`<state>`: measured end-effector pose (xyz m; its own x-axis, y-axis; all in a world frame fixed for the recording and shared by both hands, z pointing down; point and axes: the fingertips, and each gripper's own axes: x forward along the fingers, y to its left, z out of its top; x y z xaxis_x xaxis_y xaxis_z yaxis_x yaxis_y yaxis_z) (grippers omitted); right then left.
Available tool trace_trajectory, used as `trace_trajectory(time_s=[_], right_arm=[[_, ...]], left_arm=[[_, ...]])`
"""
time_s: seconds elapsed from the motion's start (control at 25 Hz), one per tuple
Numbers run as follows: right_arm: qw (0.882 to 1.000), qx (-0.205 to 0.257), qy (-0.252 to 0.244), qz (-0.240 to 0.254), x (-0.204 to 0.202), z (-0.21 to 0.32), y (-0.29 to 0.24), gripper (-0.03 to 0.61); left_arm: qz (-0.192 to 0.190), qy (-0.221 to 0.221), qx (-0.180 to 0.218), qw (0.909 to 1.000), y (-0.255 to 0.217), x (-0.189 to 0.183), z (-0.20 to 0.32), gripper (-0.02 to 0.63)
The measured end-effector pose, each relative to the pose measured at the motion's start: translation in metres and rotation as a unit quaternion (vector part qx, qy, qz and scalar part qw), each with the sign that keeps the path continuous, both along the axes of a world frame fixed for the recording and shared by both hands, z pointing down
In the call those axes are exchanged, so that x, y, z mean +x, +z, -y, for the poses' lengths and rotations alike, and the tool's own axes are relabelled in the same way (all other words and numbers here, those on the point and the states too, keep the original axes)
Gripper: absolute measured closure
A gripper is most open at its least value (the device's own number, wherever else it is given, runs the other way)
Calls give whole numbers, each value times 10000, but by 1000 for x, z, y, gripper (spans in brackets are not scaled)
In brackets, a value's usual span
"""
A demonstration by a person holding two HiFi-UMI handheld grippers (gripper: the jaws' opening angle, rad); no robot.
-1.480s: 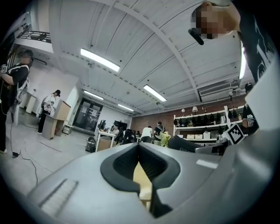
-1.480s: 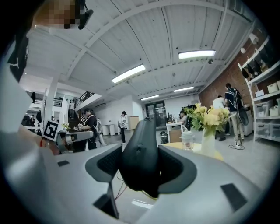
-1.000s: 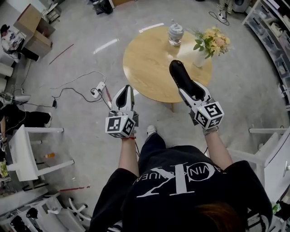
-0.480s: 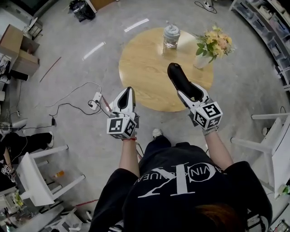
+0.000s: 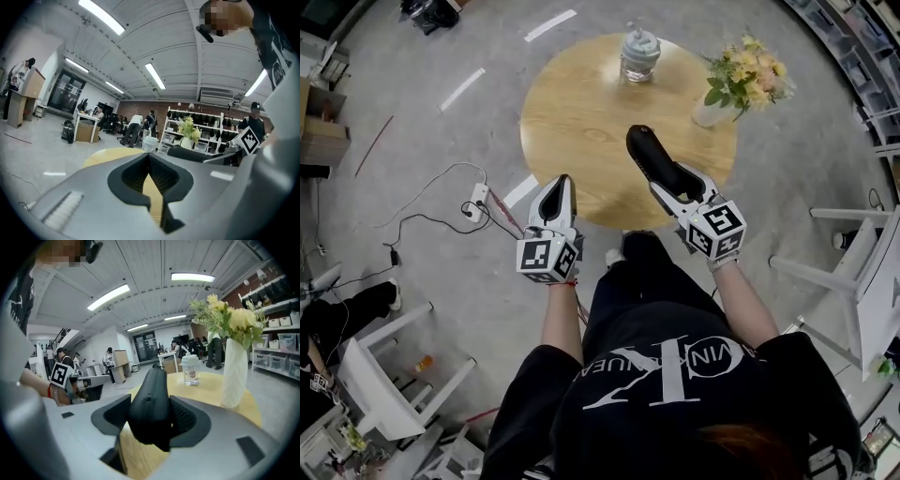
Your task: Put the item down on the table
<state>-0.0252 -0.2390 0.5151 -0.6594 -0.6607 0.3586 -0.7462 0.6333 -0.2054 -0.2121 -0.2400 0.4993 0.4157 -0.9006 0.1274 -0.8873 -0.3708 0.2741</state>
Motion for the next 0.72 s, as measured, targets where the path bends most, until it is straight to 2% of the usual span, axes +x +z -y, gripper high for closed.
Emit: trace_trajectory(time_s=[0.32, 0.72], right_arm=[[9987, -395, -309, 49, -17, 26, 31, 318], [9947, -763, -683, 18, -40, 38, 65, 318]], left_arm=[[210, 92, -307, 9993, 23, 11, 22, 601], [236, -37, -698, 9973, 51, 11, 29, 601]])
